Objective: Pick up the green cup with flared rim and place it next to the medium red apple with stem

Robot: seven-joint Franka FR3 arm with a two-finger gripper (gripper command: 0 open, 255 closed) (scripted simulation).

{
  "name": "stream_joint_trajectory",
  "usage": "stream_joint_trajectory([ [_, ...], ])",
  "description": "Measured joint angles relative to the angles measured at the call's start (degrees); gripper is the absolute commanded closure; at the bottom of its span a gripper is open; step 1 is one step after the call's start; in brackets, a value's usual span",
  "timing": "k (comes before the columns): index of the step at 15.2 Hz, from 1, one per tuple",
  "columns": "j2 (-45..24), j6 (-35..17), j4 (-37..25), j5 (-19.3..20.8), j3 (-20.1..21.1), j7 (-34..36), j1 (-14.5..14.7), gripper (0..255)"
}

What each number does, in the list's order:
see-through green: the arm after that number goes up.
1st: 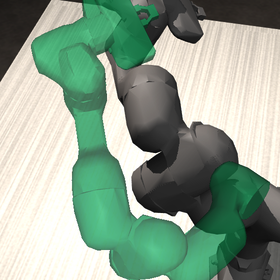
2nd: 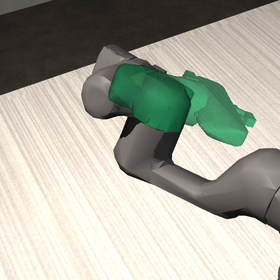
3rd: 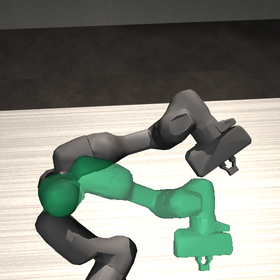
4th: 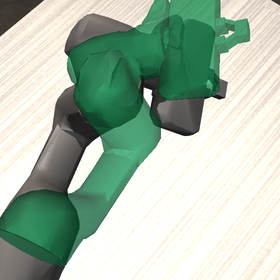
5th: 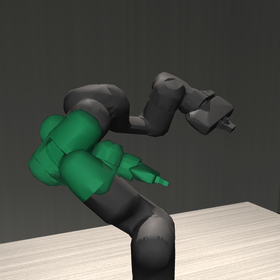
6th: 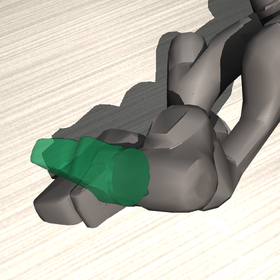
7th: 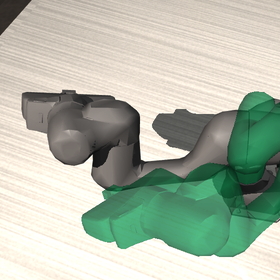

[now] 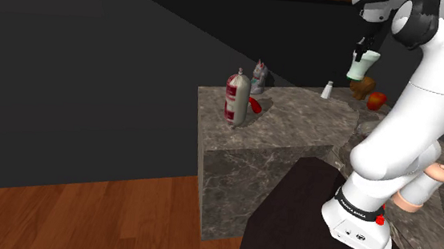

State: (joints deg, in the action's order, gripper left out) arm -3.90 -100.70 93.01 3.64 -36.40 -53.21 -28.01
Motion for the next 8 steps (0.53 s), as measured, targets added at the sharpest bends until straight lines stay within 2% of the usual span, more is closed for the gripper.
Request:
stream_joint_trajectory([
  [8, -2.72, -0.53, -2.42, -3.14, -4.89, -11.91, -6.86, 255],
])
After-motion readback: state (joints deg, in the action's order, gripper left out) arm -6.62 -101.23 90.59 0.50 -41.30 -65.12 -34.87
